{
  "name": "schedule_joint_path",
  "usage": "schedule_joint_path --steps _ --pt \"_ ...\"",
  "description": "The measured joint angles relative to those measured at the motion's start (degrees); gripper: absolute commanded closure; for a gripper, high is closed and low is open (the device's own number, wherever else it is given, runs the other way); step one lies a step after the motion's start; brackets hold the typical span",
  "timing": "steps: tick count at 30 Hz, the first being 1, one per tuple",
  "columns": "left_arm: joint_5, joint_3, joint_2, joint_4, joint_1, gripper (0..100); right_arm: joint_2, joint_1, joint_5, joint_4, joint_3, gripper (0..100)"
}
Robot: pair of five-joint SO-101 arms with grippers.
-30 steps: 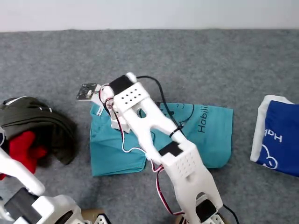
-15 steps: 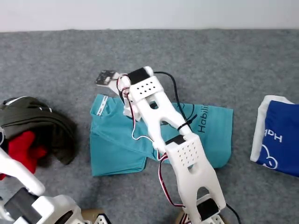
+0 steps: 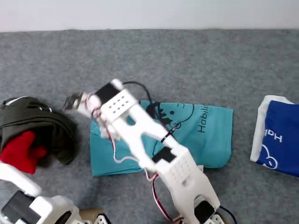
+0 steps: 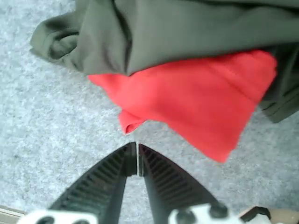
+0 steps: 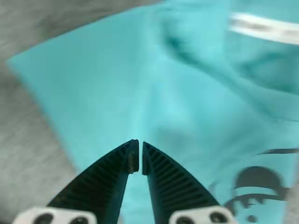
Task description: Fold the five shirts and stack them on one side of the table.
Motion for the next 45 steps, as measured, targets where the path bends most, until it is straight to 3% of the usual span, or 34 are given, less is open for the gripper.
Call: schedule_joint_path --steps 4,11,20,24,29,40,45 --pt "-1.1 0.0 0.0 -0.1 -0.9 98 -4.6 -4.6 -0.4 0.0 10.4 78.7" --pt "-1.1 0.0 0.0 -0.1 -0.9 98 -4.8 -13.5 -4.0 -0.9 13.1 78.9" --pt "-1.1 0.0 0.0 -0.1 -0.9 98 1.3 -17.3 -6.2 -3.4 13.2 79.0" --pt "-1.1 0.0 0.0 -0.1 -0.9 98 3.1 -17.5 -6.4 -5.7 13.2 80.3" --pt "-1.1 0.0 0.0 -0.1 -0.9 98 4.2 -17.1 -6.4 -7.1 12.7 98.8" --pt "-1.1 0.0 0.0 -0.1 -0.9 98 4.0 -14.9 -6.4 -8.2 13.0 99.0" --pt "-1.1 0.0 0.0 -0.1 -0.9 98 1.3 -10.5 -6.2 -5.1 11.4 99.0"
